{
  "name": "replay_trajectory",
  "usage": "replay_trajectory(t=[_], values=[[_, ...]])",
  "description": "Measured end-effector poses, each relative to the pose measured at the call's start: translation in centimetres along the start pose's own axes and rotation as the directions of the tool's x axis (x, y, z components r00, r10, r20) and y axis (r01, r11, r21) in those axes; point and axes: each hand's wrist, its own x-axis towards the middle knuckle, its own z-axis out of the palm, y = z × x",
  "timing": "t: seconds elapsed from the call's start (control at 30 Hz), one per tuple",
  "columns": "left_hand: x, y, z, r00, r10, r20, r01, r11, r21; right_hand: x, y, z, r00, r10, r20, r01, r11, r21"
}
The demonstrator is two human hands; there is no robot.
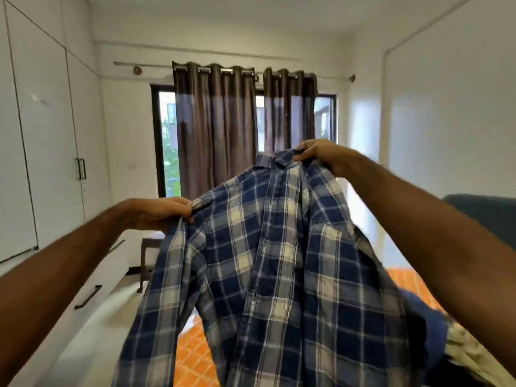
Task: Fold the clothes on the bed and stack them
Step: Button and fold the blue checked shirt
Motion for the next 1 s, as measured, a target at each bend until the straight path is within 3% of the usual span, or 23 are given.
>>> replay_trajectory(t=[0.13, 0.27, 0.43, 0.5, 0.57, 0.67, 0.73, 0.83, 0.93, 1.0], values=[[4.0, -8.9, 3.0, 0.965, -0.258, 0.043, 0.243, 0.946, 0.212, 2.0, 13.7, 5.4, 0.974, 0.186, 0.129, -0.183, 0.983, -0.034], [10.2, -20.9, 6.7, 0.892, -0.452, 0.002, 0.400, 0.792, 0.461, 3.5, 28.5, 13.8, 0.906, 0.333, 0.262, -0.296, 0.940, -0.173], [16.0, -34.8, 10.1, 0.903, -0.416, -0.107, 0.403, 0.736, 0.544, 6.3, 41.4, 23.1, 0.820, 0.427, 0.381, -0.302, 0.888, -0.346], [18.5, -39.1, 10.6, 0.895, -0.369, -0.248, 0.445, 0.726, 0.524, 8.7, 45.2, 26.0, 0.849, 0.415, 0.327, -0.289, 0.883, -0.370], [21.1, -42.9, 11.2, 0.867, -0.304, -0.395, 0.472, 0.754, 0.457, 10.9, 48.9, 28.3, 0.917, 0.354, 0.185, -0.276, 0.896, -0.347], [22.7, -46.6, 12.6, 0.840, -0.356, -0.410, 0.501, 0.800, 0.331, 10.6, 53.9, 29.8, 0.953, 0.283, 0.107, -0.222, 0.895, -0.387], [23.2, -48.9, 15.4, 0.878, -0.324, -0.351, 0.460, 0.773, 0.436, 7.7, 57.7, 30.1, 0.934, 0.308, 0.184, -0.184, 0.852, -0.491], [23.0, -49.9, 21.1, 0.949, -0.099, -0.298, 0.289, 0.647, 0.705, 0.9, 60.6, 28.5, 0.922, 0.275, 0.274, -0.074, 0.817, -0.572], [23.3, -48.3, 27.9, 0.975, 0.122, -0.184, 0.064, 0.644, 0.762, -6.7, 61.3, 24.7, 0.929, 0.167, 0.329, 0.059, 0.813, -0.580], [23.9, -46.6, 32.4, 0.969, 0.224, -0.101, -0.074, 0.660, 0.748, -11.6, 62.1, 21.4, 0.901, 0.109, 0.419, 0.223, 0.711, -0.667]])
